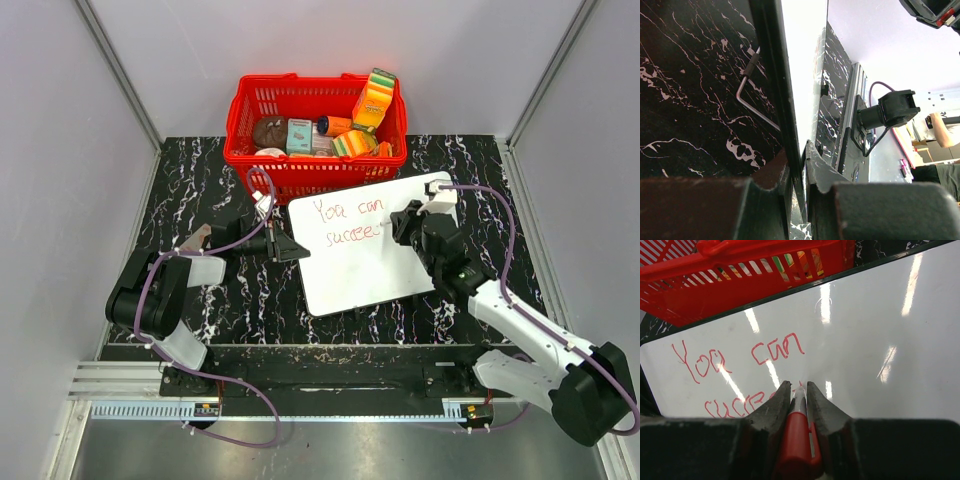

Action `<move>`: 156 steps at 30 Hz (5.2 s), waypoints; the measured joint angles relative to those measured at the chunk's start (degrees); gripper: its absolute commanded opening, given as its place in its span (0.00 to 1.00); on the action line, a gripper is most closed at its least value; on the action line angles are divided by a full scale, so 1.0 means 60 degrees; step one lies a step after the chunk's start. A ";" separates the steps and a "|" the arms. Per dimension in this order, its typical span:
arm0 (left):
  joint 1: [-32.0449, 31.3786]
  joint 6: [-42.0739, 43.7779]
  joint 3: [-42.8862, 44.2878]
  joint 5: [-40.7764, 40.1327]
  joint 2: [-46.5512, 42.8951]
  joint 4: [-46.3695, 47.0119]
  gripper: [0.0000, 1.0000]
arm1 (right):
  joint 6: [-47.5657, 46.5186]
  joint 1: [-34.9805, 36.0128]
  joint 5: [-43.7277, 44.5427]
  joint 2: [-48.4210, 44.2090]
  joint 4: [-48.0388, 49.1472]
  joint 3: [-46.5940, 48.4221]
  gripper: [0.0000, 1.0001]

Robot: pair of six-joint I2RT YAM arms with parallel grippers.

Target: Write a sentence on the whiteboard

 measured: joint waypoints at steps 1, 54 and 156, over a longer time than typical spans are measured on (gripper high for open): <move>0.0000 -0.0004 0.0000 -0.0004 0.0000 0.0000 0.00 | 0.0022 0.0000 -0.0015 -0.0018 -0.0011 -0.0015 0.00; 0.0004 -0.0004 0.0000 0.0000 0.0000 -0.0004 0.00 | 0.0153 -0.0029 -0.0015 0.0171 0.0091 0.0106 0.00; 0.0004 0.0000 0.0000 0.0007 0.0000 0.0000 0.00 | -0.0321 -0.0594 0.0328 -0.0160 -0.0561 0.0157 0.00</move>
